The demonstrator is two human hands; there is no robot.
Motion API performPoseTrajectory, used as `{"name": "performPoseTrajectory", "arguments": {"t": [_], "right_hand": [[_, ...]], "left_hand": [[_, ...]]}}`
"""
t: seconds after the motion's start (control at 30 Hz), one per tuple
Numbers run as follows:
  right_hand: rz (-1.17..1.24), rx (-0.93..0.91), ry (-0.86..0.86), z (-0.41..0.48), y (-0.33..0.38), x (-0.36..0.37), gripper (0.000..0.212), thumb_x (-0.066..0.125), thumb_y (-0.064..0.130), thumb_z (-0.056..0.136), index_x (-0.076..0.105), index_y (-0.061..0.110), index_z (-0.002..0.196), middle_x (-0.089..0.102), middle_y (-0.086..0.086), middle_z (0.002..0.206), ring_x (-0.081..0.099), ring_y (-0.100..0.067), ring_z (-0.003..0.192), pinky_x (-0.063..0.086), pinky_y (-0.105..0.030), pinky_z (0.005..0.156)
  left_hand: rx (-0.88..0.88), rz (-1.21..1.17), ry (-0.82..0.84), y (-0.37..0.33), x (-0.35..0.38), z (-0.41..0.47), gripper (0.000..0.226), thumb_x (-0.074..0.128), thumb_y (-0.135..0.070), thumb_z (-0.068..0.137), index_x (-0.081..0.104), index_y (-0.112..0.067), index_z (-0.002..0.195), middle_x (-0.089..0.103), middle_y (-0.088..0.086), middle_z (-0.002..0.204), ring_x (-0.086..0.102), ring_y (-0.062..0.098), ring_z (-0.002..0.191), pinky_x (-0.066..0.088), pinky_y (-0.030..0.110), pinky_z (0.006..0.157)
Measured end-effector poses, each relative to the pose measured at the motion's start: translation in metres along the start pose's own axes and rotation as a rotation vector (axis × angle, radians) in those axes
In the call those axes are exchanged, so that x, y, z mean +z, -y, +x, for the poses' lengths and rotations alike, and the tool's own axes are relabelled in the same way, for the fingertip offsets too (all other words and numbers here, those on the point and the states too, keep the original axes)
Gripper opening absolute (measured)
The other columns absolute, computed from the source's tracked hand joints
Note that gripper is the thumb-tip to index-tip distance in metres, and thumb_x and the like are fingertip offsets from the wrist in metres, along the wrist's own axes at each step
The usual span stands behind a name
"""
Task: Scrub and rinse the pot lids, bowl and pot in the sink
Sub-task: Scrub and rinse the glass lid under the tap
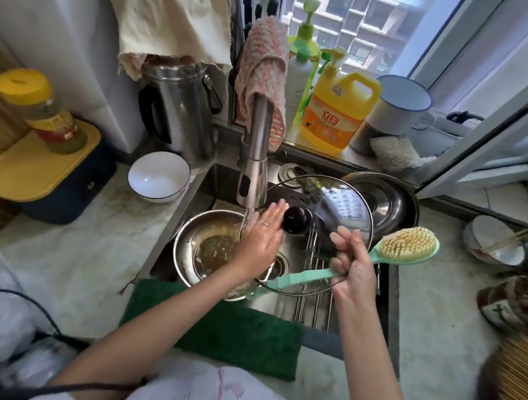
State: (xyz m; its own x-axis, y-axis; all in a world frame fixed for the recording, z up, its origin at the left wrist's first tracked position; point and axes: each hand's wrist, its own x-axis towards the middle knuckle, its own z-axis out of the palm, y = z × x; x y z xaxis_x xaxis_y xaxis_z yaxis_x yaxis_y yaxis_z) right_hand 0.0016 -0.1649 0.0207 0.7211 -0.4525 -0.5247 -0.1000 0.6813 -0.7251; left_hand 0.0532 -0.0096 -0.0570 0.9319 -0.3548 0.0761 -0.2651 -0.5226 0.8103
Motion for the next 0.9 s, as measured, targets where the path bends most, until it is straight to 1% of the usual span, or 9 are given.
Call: {"name": "performPoseTrajectory", "arguments": {"t": [0.13,0.23,0.3,0.4,0.47,0.57,0.7,0.8,0.9], "right_hand": [[-0.053,0.008,0.021,-0.01,-0.002,0.006,0.022,0.056,0.024,0.094,0.068,0.008,0.086,0.069,-0.001,0.061,0.044,0.0,0.034,0.029,-0.007,0.034],[-0.091,-0.013,0.0,-0.014,-0.002,0.008,0.019,0.06,0.024,0.091,0.071,0.01,0.085,0.07,0.0,0.065,0.05,0.0,0.038,0.033,-0.008,0.036],[-0.122,-0.006,-0.015,-0.016,0.001,0.009,0.019,0.06,0.024,0.091,0.07,0.009,0.087,0.07,0.001,0.064,0.048,0.0,0.037,0.033,-0.008,0.036],[-0.149,-0.023,-0.018,-0.02,0.0,0.007,0.019,0.061,0.025,0.089,0.071,0.01,0.089,0.071,0.001,0.067,0.051,0.001,0.042,0.034,-0.008,0.039],[-0.217,-0.085,-0.023,-0.024,-0.001,0.006,0.017,0.065,0.027,0.087,0.074,0.012,0.087,0.073,0.0,0.072,0.055,0.0,0.052,0.036,-0.01,0.045],[-0.355,-0.224,0.023,-0.031,-0.001,0.011,0.014,0.067,0.022,0.086,0.075,0.01,0.089,0.074,-0.004,0.079,0.059,0.001,0.059,0.041,-0.018,0.059],[-0.557,-0.523,0.192,-0.039,0.007,0.008,0.009,0.073,0.015,0.083,0.075,0.021,0.077,0.073,-0.006,0.074,0.069,-0.013,0.067,0.051,-0.017,0.061],[-0.824,-0.828,0.417,-0.041,0.014,-0.004,0.021,0.072,0.036,0.082,0.074,0.017,0.072,0.07,-0.012,0.068,0.068,-0.029,0.065,0.054,-0.038,0.058],[-1.089,-1.112,0.589,-0.04,0.012,-0.013,0.018,0.076,0.021,0.076,0.073,0.004,0.076,0.066,0.002,0.068,0.061,-0.012,0.057,0.046,-0.025,0.049]], "left_hand": [[-0.278,-0.127,-0.114,0.018,-0.006,0.013,0.045,0.024,-0.031,0.101,0.02,-0.034,0.146,0.027,0.004,0.154,0.029,0.027,0.141,0.025,0.051,0.114],[-0.083,-0.042,-0.013,0.003,0.006,0.007,0.049,0.016,-0.033,0.098,0.008,-0.037,0.146,0.005,-0.012,0.157,0.0,0.007,0.146,0.003,0.041,0.12],[0.006,-0.036,0.04,0.002,0.005,0.002,0.05,0.014,-0.045,0.098,0.007,-0.038,0.146,0.002,-0.019,0.156,-0.003,0.0,0.144,0.001,0.04,0.12],[-0.139,-0.107,0.07,0.009,-0.007,0.004,0.05,0.018,-0.055,0.097,0.005,-0.047,0.144,-0.006,-0.017,0.157,-0.008,0.006,0.144,0.002,0.047,0.118],[-0.264,-0.187,0.167,-0.004,-0.008,-0.002,0.05,0.021,-0.039,0.102,-0.005,-0.045,0.145,-0.019,-0.008,0.156,-0.012,0.015,0.145,0.003,0.052,0.118],[-0.34,-0.374,0.378,-0.024,-0.014,-0.023,0.065,0.036,-0.031,0.101,-0.006,-0.027,0.15,-0.018,-0.006,0.156,0.003,0.018,0.144,0.021,0.033,0.113],[-0.558,-0.944,0.324,-0.047,-0.041,-0.033,0.047,0.04,-0.014,0.1,0.028,-0.008,0.145,0.034,0.009,0.15,0.05,0.024,0.123,0.058,0.032,0.077],[-0.59,-1.081,0.349,-0.063,-0.067,-0.028,0.055,0.051,-0.037,0.093,0.034,-0.023,0.143,0.027,0.006,0.152,0.045,0.036,0.126,0.058,0.042,0.079],[-0.628,-1.161,0.532,-0.077,-0.083,-0.024,0.078,0.066,-0.068,0.064,0.047,-0.033,0.131,0.016,0.015,0.157,0.027,0.045,0.137,0.053,0.049,0.088]]}}
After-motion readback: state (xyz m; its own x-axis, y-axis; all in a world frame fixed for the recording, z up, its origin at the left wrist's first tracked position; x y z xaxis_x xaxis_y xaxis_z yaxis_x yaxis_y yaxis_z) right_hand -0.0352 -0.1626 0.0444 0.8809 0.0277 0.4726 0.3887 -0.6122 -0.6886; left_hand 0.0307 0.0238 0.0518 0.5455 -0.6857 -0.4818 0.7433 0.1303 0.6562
